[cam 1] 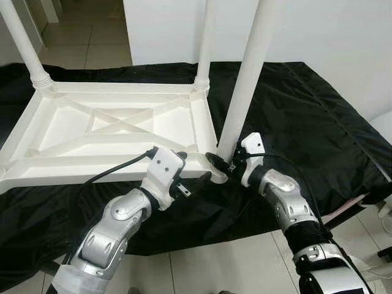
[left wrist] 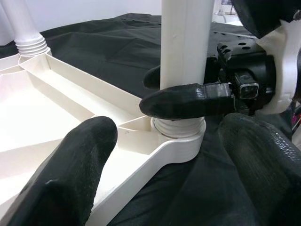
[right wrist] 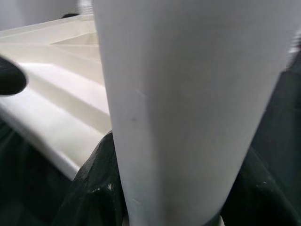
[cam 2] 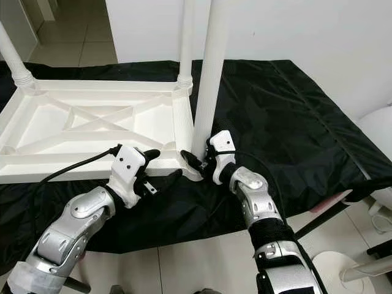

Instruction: Building children table

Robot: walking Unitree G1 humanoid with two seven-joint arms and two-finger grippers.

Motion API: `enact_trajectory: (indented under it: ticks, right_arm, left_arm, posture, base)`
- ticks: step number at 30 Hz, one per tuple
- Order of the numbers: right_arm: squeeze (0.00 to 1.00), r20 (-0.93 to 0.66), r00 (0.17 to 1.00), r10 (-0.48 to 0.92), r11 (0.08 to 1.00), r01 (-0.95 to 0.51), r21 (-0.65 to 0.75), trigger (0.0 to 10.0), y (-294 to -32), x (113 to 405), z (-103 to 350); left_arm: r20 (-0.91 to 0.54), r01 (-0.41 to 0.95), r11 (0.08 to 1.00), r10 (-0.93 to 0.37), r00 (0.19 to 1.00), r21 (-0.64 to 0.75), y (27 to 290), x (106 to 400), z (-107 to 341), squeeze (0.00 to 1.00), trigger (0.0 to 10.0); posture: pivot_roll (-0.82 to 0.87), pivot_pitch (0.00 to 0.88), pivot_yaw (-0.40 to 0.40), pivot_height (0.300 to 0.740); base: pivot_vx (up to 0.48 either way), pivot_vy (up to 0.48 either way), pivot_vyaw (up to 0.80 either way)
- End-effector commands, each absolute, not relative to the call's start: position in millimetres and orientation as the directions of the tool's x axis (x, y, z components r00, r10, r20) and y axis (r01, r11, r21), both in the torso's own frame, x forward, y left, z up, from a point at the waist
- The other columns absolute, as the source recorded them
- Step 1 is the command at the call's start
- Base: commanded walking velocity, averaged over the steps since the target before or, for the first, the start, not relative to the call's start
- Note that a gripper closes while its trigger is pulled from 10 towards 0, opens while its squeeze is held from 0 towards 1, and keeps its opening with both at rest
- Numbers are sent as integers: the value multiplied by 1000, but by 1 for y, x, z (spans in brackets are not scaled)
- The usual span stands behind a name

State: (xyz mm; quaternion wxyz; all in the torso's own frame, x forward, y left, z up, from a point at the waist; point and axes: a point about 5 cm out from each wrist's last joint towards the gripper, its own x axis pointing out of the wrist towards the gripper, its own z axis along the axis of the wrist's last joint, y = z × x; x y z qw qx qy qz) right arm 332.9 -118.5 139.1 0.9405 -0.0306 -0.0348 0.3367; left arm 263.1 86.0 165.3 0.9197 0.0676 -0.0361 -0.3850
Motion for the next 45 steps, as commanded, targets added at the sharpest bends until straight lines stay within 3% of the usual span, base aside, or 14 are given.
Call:
enact_trajectory:
  ticks: [1, 5, 7, 12, 20, 21, 30, 31, 32, 35, 38, 40, 45]
  right_arm:
    - [0, 29, 827, 562, 827, -560, -49, 10000, -113, 326, 134]
    - [0, 38, 868, 494, 869, -494, -21, 10000, -109, 323, 135]
    - [0, 25, 949, 315, 948, -316, 43, 10000, -107, 320, 134]
    - [0, -19, 994, 111, 990, -109, 94, 10000, -103, 312, 127]
    - [0, 13, 995, 101, 989, -102, 108, 10000, -97, 306, 136]
    - [1000, 19, 995, 103, 989, -104, 107, 10000, -97, 305, 137]
    - [1000, 75, 983, 168, 979, -176, 104, 10000, -105, 307, 147]
    - [906, 74, 978, 197, 975, -203, 92, 10000, -107, 308, 147]
    - [27, 73, 972, 223, 970, -228, 81, 10000, -110, 309, 146]
    - [27, 71, 969, 238, 967, -243, 74, 10000, -112, 310, 146]
    - [0, 65, 931, 359, 933, -360, 8, 10000, -120, 315, 144]
    - [0, 43, 859, 510, 860, -509, -40, 10000, -125, 323, 144]
    - [0, 30, 798, 602, 798, -599, -63, 10000, -124, 329, 145]
  left_arm:
    - [1, 749, 646, -758, 653, 148, 83, 260, 165, 0, 10000]
    - [1, 750, 645, -758, 652, 147, 83, 260, 164, 0, 10000]
    - [0, 751, 643, -760, 650, 147, 82, 261, 165, 0, 10000]
    - [0, 754, 640, -762, 647, 149, 82, 262, 165, 0, 10000]
    - [-1, 757, 636, -765, 644, 150, 82, 261, 166, 0, 10000]
    - [0, 755, 638, -764, 645, 150, 82, 262, 166, 0, 10000]
    - [5, 747, 647, -756, 654, 151, 83, 263, 167, 0, 10000]
    - [7, 746, 649, -755, 655, 149, 84, 263, 167, 0, 10000]
    - [7, 746, 649, -755, 656, 148, 84, 263, 168, 0, 10000]
    - [7, 746, 650, -755, 656, 146, 84, 263, 168, 0, 10000]
    - [-2, 758, 637, -765, 644, 140, 84, 261, 166, 0, 10000]
    - [-16, 773, 619, -779, 627, 136, 82, 258, 164, 0, 10000]
    - [-21, 780, 610, -785, 619, 139, 80, 256, 163, 0, 10000]
  posture:
    - [-16, 58, -21, 740]
    - [-17, 58, -21, 740]
    - [-21, 59, -18, 740]
    - [-21, 61, -17, 740]
    - [-21, 63, -12, 740]
    - [-21, 63, -13, 740]
    - [-17, 64, -17, 740]
    - [-17, 64, -17, 740]
    - [-18, 65, -17, 740]
    - [-18, 65, -19, 740]
    - [-19, 65, -20, 740]
    - [-21, 62, -19, 740]
    - [-19, 62, -21, 740]
  base:
    - [0, 0, 0]
    - [0, 0, 0]
    - [0, 0, 0]
    - [0, 0, 0]
    - [0, 0, 0]
    - [0, 0, 0]
    - [0, 0, 0]
    - [0, 0, 0]
    - [0, 0, 0]
    - [0, 0, 0]
    - [0, 0, 0]
    - [0, 0, 0]
    - [0, 0, 0]
